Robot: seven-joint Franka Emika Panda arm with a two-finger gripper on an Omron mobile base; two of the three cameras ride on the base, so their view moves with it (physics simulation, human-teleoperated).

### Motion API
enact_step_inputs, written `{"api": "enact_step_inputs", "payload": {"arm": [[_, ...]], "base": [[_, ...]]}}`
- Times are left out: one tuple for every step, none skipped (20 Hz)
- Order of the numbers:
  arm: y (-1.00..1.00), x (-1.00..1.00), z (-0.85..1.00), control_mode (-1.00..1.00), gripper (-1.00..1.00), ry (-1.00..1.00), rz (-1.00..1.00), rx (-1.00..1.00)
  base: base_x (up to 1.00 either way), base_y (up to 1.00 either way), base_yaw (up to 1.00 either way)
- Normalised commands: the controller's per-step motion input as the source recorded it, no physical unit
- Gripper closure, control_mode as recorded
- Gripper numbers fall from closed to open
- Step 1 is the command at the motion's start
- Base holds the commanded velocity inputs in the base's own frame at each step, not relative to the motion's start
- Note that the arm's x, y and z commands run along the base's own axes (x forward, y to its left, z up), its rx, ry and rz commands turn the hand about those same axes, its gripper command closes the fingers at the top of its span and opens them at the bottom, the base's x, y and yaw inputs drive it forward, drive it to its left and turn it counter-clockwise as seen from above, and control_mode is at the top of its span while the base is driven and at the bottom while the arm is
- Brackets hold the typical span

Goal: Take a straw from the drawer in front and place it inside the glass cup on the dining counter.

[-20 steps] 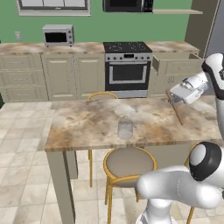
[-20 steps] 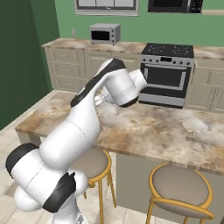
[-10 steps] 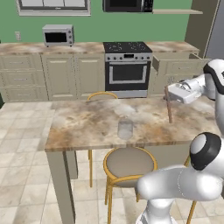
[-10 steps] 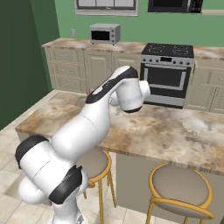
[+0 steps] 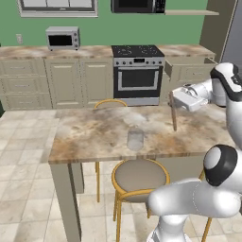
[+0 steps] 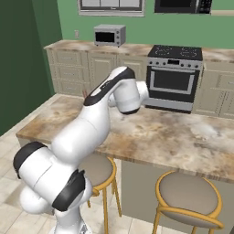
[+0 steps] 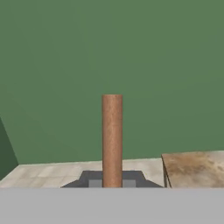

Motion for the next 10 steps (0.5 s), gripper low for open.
{"api": "enact_step_inputs", "payload": {"arm": [[0.20, 0.11, 0.01, -1.00, 1.00, -0.01, 0.00, 0.00], [0.18, 0.13, 0.00, -1.00, 1.00, -0.01, 0.00, 0.00], [0.10, 0.16, 0.00, -1.00, 1.00, -0.01, 0.00, 0.00], [0.12, 0.28, 0.00, -1.00, 1.00, 0.00, 0.00, 0.00], [0.22, 0.41, 0.00, -1.00, 1.00, 0.00, 0.00, 0.01], [0.21, 0.44, 0.00, -1.00, 1.00, 0.00, 0.00, 0.01], [0.20, 0.42, 0.00, -1.00, 1.00, 0.00, 0.00, 0.01], [0.31, 0.50, 0.00, -1.00, 1.00, 0.00, 0.00, 0.00], [0.33, 0.55, 0.00, -1.00, 1.00, 0.00, 0.00, 0.00], [0.30, 0.56, 0.00, -1.00, 1.00, 0.00, 0.00, 0.00]], "base": [[0.00, 0.00, 0.00], [0.00, 0.00, 0.00], [0.00, 0.00, 0.00], [0.00, 0.00, 0.00], [0.00, 0.00, 0.00], [0.00, 0.00, 0.00], [0.00, 0.00, 0.00], [0.00, 0.00, 0.00], [0.00, 0.00, 0.00], [0.00, 0.00, 0.00]]}}
